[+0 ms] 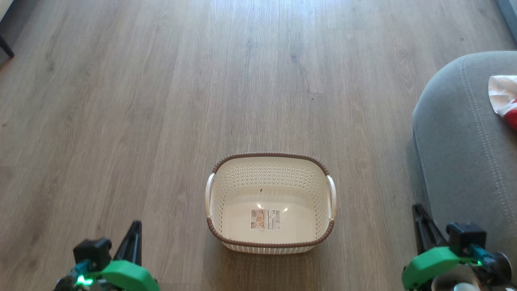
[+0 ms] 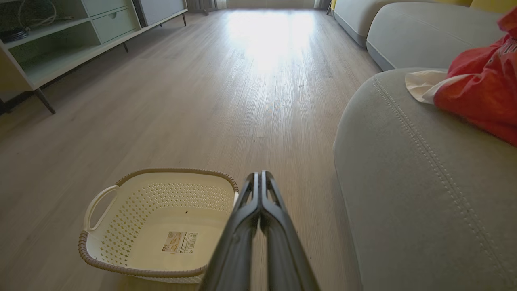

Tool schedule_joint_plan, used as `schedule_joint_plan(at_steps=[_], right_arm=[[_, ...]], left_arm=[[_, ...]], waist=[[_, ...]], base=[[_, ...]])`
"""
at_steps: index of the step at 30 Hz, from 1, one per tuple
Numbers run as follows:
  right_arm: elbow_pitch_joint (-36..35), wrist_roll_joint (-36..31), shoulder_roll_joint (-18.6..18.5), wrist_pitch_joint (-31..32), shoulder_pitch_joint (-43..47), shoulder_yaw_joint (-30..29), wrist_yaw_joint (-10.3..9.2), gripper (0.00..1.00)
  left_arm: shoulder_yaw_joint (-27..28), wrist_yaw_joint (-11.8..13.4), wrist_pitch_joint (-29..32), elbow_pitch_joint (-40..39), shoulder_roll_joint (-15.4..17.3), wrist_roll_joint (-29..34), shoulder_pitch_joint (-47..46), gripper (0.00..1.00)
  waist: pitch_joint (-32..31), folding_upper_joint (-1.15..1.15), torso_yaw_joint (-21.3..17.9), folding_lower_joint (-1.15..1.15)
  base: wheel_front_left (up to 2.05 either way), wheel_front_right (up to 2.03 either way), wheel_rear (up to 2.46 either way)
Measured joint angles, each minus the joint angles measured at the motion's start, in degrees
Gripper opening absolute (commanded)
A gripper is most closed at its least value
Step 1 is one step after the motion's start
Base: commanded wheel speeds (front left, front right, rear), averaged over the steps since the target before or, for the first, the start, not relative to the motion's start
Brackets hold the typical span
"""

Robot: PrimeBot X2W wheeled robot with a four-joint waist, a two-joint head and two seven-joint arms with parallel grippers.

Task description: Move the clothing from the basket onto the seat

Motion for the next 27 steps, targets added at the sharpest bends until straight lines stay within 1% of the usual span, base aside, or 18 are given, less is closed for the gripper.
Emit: schedule_joint_plan(at_steps=[10,12,19,27], right_arm=[[0.15,6.89,0.08,1.41,0.48,-0.09,0.00,0.00],[0.10,8.28,0.08,1.90,0.48,-0.09,0.00,0.00],[-0.25,13.35,0.08,2.92,0.47,-0.09,0.00,0.00],[-0.85,19.01,0.08,4.11,0.40,-0.09,0.00,0.00]], left_arm=[[0.47,-0.09,1.76,0.22,-0.43,-5.52,0.86,0.00],[0.55,-0.56,2.03,0.07,-0.59,-6.59,0.86,0.00],[1.19,-1.00,3.04,-0.32,-1.02,-10.60,0.68,0.00],[2.24,-1.07,4.48,-0.60,-1.33,-15.10,0.37,0.00]], waist=[[-0.13,0.00,-0.40,0.00],[-0.16,0.00,-0.47,0.00],[-0.25,0.00,-0.74,0.00],[-0.36,0.00,-1.05,0.00]], base=[[0.00,0.00,0.00],[0.00,0.00,0.00],[0.00,0.00,0.00],[0.00,0.00,0.00]])
